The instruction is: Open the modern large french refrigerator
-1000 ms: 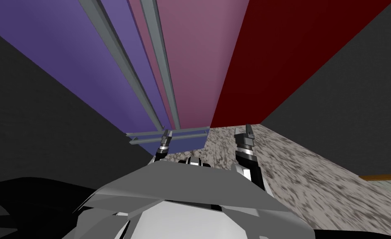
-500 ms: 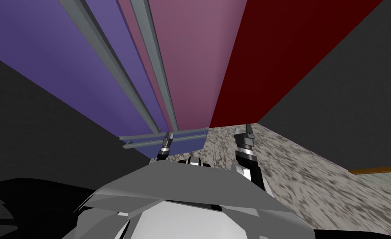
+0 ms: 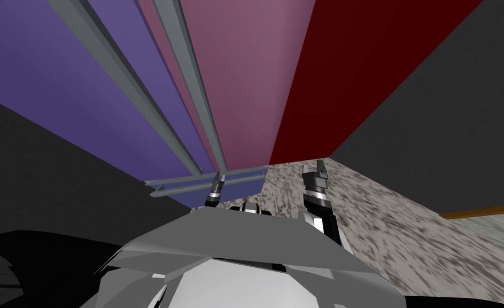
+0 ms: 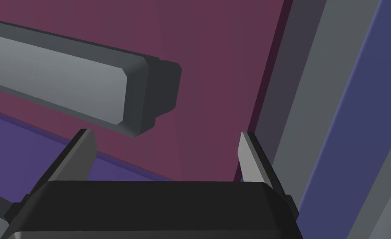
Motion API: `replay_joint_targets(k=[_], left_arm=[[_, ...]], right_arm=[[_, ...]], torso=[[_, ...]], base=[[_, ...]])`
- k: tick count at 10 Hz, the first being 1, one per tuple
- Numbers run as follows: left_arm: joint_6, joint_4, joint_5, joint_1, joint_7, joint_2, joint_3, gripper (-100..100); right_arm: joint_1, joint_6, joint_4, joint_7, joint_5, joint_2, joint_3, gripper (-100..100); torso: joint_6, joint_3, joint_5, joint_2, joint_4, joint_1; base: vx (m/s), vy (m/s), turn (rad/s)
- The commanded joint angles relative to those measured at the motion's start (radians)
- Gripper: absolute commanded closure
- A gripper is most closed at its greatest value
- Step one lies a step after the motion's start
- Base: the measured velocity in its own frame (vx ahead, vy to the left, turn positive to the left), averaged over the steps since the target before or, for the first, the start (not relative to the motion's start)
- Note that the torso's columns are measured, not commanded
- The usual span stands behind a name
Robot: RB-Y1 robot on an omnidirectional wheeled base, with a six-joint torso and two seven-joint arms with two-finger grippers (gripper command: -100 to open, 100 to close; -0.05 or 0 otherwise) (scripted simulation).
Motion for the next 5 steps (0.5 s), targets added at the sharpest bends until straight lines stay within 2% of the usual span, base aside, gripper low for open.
replay_joint_targets(k=[1, 5], left_arm=[[-0.009, 0.022, -0.002, -0.006, 0.008, -0.008, 0.003, -100], [0.063, -0.009, 0.005, -0.048, 0.017, 0.004, 0.011, -100]], right_arm=[[0.0, 0.0, 0.0, 0.0, 0.0, 0.0, 0.0, 0], [0.0, 0.0, 0.0, 0.0, 0.0, 0.0, 0.0, 0]], torso=[[0.001, 0.0, 0.001, -0.001, -0.001, 0.0], [0.003, -0.005, -0.003, -0.007, 0.003, 0.0]], base=[[0.01, -0.002, 0.004], [-0.021, -0.015, 0.014]])
